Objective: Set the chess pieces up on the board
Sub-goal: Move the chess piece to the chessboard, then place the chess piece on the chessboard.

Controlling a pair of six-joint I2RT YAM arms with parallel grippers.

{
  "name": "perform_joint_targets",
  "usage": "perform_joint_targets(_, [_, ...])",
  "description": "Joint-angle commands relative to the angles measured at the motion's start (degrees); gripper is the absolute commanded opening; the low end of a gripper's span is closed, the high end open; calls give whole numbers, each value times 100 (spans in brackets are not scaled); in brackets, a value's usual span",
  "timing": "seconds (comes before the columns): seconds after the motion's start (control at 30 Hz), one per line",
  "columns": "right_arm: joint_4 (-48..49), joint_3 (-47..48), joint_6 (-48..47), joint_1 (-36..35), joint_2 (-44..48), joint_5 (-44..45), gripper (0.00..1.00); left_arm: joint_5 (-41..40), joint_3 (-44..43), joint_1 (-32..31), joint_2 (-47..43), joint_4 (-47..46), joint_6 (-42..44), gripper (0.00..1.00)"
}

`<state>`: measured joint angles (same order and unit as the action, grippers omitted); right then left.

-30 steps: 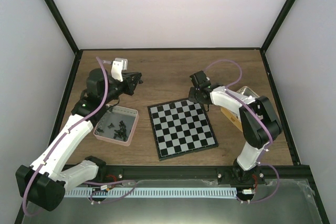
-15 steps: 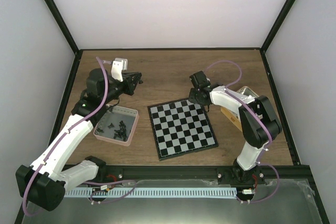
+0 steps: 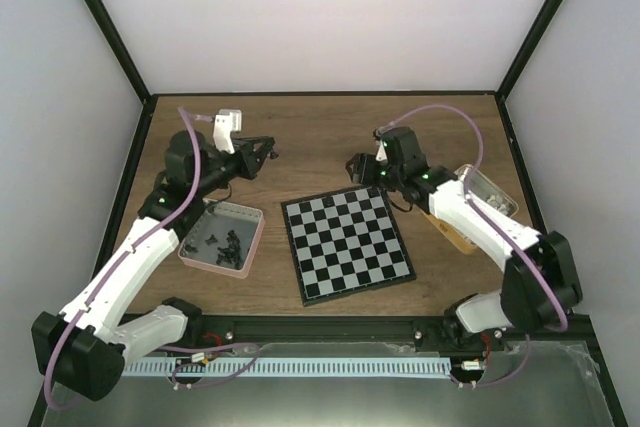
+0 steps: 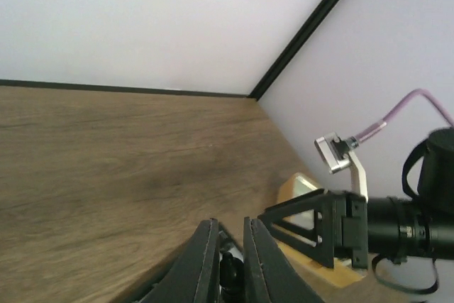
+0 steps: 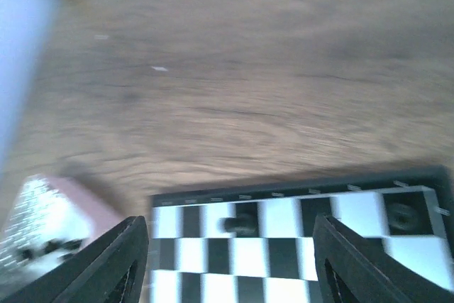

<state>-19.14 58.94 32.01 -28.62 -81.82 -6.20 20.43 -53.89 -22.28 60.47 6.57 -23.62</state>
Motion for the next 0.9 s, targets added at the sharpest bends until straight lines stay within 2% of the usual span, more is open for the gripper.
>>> perform_joint_targets(0.0, [1214,-70,-223,-610,518,-1015,66,444,321,-3,-171,-991,-1330,8])
perform_joint_targets(0.2, [2171,423,-193,-1559,509,-1133,66,561,828,-2,-509,-1706,-2620,8])
perform_joint_targets(0.37, [2546,834,-149,-1874,147,-1461,66,684,900,1,-550,-1696,-2893,9])
perform_joint_targets(0.5, [2647,986,-106,-1962,-21,-1541,61,691,1005,-2,-535,-1736,-2963,9])
perform_joint_targets(0.67, [2757,1009,-74,-1963,-49,-1554,47,689,1023,-3,-515,-1769,-2988,9])
perform_joint_targets(0.77, [2710,1019,-80,-1959,-64,-1576,31,699,1010,-3,-501,-1788,-2991,9])
perform_joint_targets(0.87, [2705,984,-107,-1963,-62,-1579,23,708,1003,-4,-493,-1798,-2999,9])
